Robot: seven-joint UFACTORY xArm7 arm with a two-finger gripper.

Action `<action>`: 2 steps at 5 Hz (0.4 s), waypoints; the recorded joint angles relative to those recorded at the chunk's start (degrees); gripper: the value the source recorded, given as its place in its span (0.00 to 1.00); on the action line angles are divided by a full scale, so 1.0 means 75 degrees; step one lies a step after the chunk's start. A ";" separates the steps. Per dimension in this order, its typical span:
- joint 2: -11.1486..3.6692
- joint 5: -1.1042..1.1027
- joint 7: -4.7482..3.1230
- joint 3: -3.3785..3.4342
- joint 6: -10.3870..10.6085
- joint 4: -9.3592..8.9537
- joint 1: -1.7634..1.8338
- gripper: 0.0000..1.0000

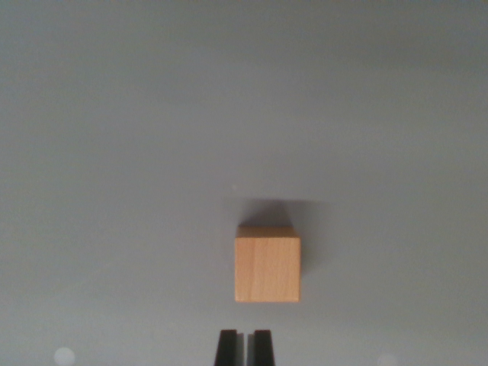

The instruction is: Push wooden cube

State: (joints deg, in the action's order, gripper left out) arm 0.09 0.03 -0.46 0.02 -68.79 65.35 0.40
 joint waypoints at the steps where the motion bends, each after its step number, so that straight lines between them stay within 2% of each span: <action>1: 0.0000 0.0000 0.0000 0.0000 0.0000 0.0000 0.0000 0.00; 2: 0.0017 -0.0029 0.0013 -0.0006 0.0351 -0.0355 -0.0010 0.00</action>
State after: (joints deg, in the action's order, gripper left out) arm 0.22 -0.19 -0.36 -0.03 -66.16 62.68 0.33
